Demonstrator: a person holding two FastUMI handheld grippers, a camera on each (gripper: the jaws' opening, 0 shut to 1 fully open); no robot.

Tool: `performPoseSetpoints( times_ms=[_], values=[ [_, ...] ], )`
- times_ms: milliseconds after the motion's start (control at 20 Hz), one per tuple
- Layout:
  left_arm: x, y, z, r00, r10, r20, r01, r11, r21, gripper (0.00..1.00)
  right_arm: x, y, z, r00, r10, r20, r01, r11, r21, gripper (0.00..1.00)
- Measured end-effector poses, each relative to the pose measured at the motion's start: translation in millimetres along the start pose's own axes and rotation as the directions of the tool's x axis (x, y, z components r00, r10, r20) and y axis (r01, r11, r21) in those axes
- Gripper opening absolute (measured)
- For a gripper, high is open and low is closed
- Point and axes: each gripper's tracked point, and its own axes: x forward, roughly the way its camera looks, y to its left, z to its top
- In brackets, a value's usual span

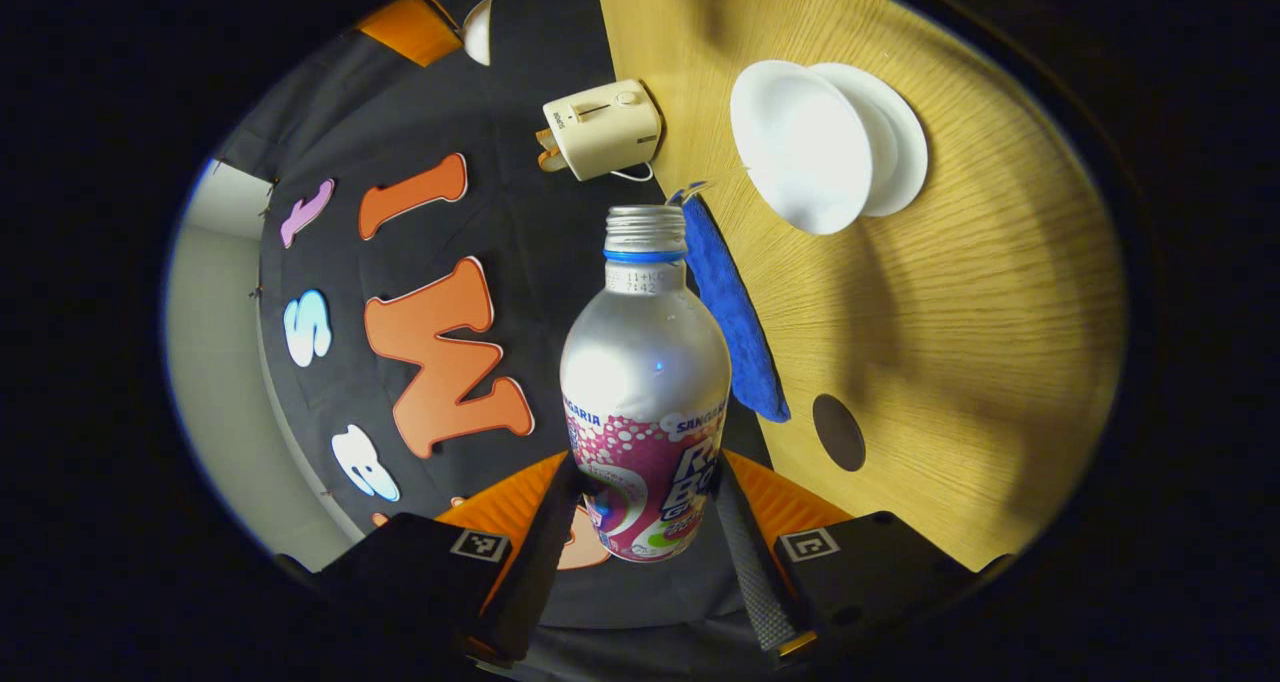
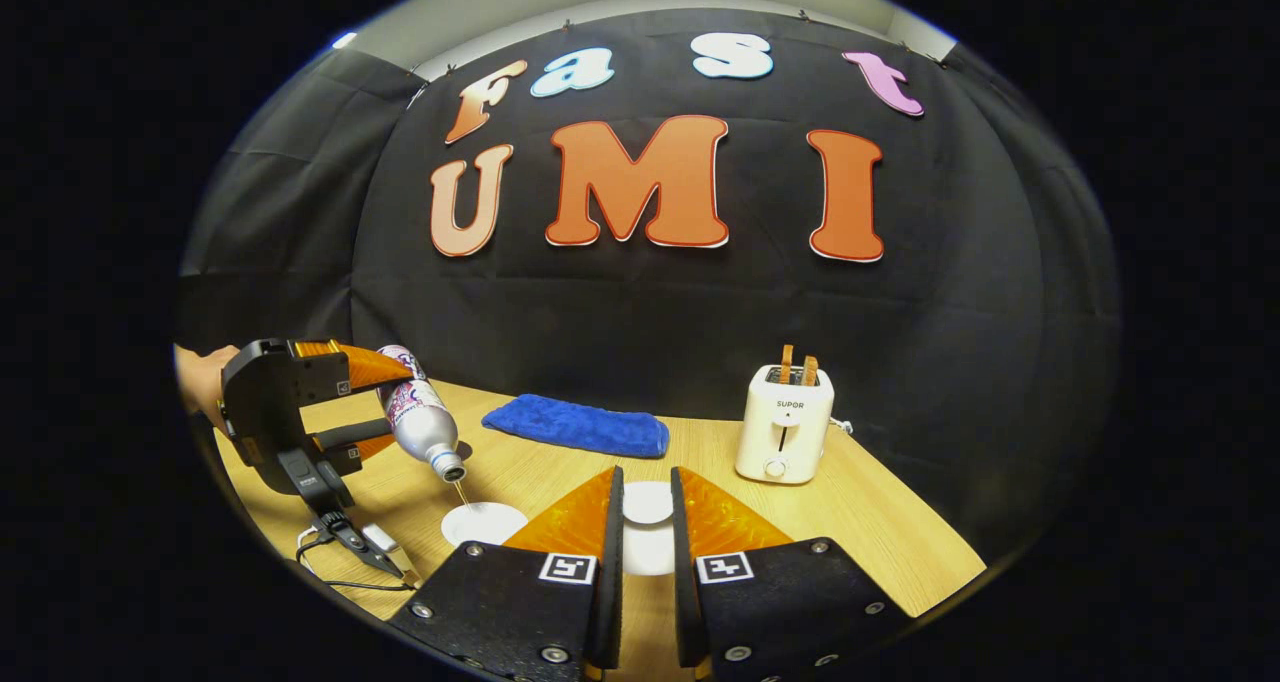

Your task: Open the teacup lid with one hand, grasp the water bottle and pour water into the teacup with the other hand; after pouring, place the water bottle on the coaster and then close the teacup lid.

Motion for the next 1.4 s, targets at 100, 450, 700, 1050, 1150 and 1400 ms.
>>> performPoseSetpoints(
  times_ms=[100,450,700,1050,1150,1400],
  values=[
    [2,3,-2,1.000,0.003,0.001,-0.003,1.000,0.021,0.80,-1,-3,0,1.000,-0.007,0.001,0.007,1.000,-0.004,0.22],
    [-13,16,3,0.998,0.066,0.010,-0.067,0.994,0.092,0.80,-8,-2,5,1.000,-0.008,0.012,0.008,1.000,-0.008,0.22],
    [-13,22,4,0.995,0.092,0.026,-0.095,0.985,0.142,0.80,-11,-4,11,1.000,-0.014,0.025,0.015,1.000,-0.011,0.22],
    [-11,26,2,0.996,0.086,0.031,-0.090,0.976,0.197,0.80,-11,-7,10,1.000,-0.018,0.018,0.018,1.000,-0.003,0.22],
    [-13,26,4,0.996,0.081,0.035,-0.086,0.974,0.210,0.81,-11,-8,10,1.000,-0.018,0.019,0.018,1.000,-0.006,0.22],
    [-8,24,13,0.996,0.063,0.065,-0.078,0.961,0.267,0.81,-8,-5,5,1.000,-0.015,0.009,0.015,1.000,0.007,0.22]
  ],
)
